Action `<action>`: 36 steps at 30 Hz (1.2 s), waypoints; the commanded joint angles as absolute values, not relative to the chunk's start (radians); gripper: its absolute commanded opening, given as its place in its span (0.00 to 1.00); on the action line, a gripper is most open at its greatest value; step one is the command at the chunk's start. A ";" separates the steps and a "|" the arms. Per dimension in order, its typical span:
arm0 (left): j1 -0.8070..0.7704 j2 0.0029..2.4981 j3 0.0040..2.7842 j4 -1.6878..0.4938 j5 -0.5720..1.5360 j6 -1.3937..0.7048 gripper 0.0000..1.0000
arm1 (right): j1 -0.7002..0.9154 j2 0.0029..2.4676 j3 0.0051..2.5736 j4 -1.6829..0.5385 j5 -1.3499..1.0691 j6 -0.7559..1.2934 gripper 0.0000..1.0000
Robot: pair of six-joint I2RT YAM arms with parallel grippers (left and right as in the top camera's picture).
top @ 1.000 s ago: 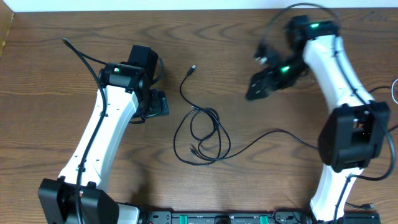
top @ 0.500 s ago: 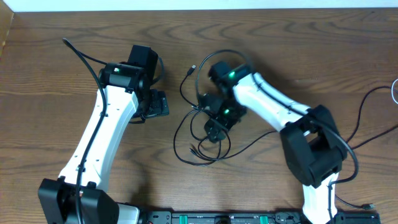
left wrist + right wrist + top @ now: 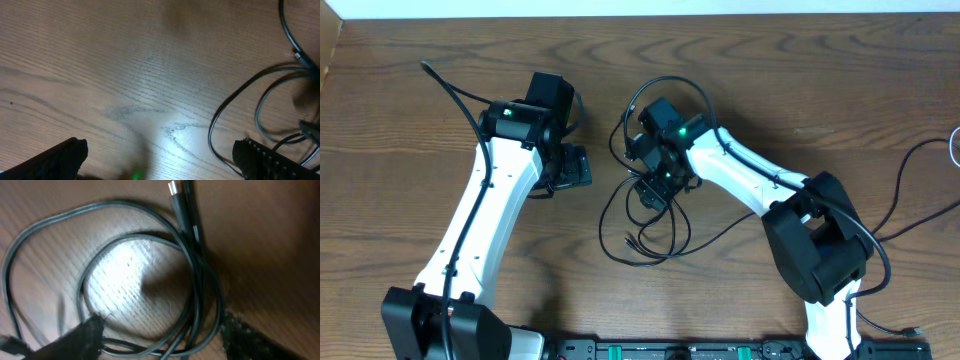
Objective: Untangle cables
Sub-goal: 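Grasp the black cables with the right gripper and lift them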
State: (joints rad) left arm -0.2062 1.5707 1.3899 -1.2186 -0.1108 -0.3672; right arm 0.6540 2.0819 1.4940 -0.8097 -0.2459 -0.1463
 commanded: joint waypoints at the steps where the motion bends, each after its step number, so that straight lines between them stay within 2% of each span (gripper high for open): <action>1: -0.201 1.567 1.402 -1.221 -0.121 -0.376 0.98 | 0.669 2.095 1.456 -0.799 -0.245 -0.127 0.48; 5: -0.201 1.567 1.402 -1.221 -0.121 -0.376 0.98 | 0.669 2.095 1.427 -0.796 -0.245 -0.127 0.33; 7: -0.201 1.567 1.402 -1.221 -0.121 -0.376 0.98 | 0.668 2.095 1.417 -0.796 -0.241 -0.127 0.29; 9: -0.201 1.567 1.402 -1.221 -0.121 -0.376 0.98 | 0.669 2.095 1.415 -0.796 -0.241 -0.126 0.17; 13: -0.201 1.567 1.402 -1.221 -0.121 -0.376 0.98 | 0.663 2.094 1.418 -0.788 -0.241 -0.097 0.01; 24: -0.201 1.567 1.402 -1.221 -0.121 -0.376 0.98 | 0.628 1.946 1.559 -0.926 -0.235 -0.086 0.01; 36: -0.201 1.567 1.402 -1.221 -0.121 -0.376 0.98 | 0.623 1.579 1.625 -0.838 -0.242 -0.083 0.01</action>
State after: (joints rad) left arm -0.2062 1.5707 1.3899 -1.2190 -0.1108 -0.3672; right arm 0.6296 1.6279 1.6119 -0.8467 -0.2333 -0.0906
